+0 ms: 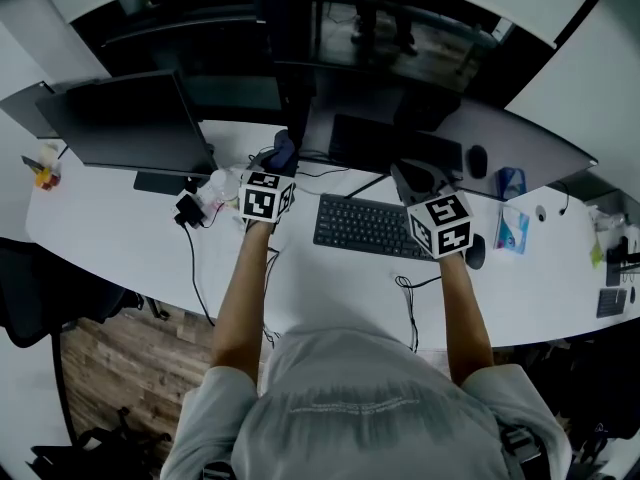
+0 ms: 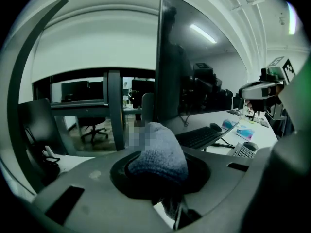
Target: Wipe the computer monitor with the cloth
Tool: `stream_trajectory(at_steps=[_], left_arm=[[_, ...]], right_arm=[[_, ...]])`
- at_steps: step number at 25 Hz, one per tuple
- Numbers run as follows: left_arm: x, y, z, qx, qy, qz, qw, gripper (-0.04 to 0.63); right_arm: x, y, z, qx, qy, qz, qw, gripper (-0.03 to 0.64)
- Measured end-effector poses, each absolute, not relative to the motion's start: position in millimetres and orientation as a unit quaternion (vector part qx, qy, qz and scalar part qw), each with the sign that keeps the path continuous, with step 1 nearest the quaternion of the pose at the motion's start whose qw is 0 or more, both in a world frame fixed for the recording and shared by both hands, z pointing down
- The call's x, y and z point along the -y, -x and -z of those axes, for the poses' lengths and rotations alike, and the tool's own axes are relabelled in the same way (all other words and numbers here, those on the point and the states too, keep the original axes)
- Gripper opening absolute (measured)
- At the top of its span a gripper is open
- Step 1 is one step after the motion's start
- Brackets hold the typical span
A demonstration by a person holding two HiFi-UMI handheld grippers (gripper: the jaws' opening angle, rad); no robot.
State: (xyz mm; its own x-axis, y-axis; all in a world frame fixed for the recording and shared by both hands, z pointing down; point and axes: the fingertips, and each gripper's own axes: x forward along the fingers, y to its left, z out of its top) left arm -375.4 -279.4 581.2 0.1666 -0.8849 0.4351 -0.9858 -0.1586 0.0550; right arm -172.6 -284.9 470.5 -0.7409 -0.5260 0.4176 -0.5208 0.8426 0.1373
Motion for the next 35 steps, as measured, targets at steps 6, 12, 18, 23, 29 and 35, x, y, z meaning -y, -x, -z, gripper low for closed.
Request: stream_trajectory(at_steps=[6, 12, 18, 23, 29, 35], left_arm=[[281.3, 373.9, -609.6, 0.625, -0.740, -0.139, 0.204, 0.078], [283.6, 375.2, -629.7, 0.620, -0.737, -0.136, 0.233, 0.078], [283.6, 374.6, -646.9, 0.623, -0.725, -0.114, 0.270, 0.078], [282.0, 377.3, -658.2, 0.623, -0.693, -0.001, 0.364, 0.078], [282.4, 374.7, -662.8, 0.586, -0.633, 0.208, 0.462, 0.078], [283.8, 372.3, -666.3, 0.574, -0.589, 0.309, 0.478, 0.078]], right_arm=[[289.1, 166.9, -489.6, 0.930, -0.281, -0.012, 0.235, 0.169], [298.1, 165.8, -505.0, 0.926, -0.286, -0.024, 0.244, 0.169], [302.4, 160.8, -517.4, 0.922, -0.291, -0.033, 0.253, 0.169], [302.5, 156.2, -521.9, 0.919, -0.296, -0.042, 0.258, 0.169], [299.9, 139.7, -524.4, 0.914, -0.303, -0.050, 0.263, 0.169], [293.9, 119.4, -531.0, 0.908, -0.317, -0.065, 0.268, 0.169]])
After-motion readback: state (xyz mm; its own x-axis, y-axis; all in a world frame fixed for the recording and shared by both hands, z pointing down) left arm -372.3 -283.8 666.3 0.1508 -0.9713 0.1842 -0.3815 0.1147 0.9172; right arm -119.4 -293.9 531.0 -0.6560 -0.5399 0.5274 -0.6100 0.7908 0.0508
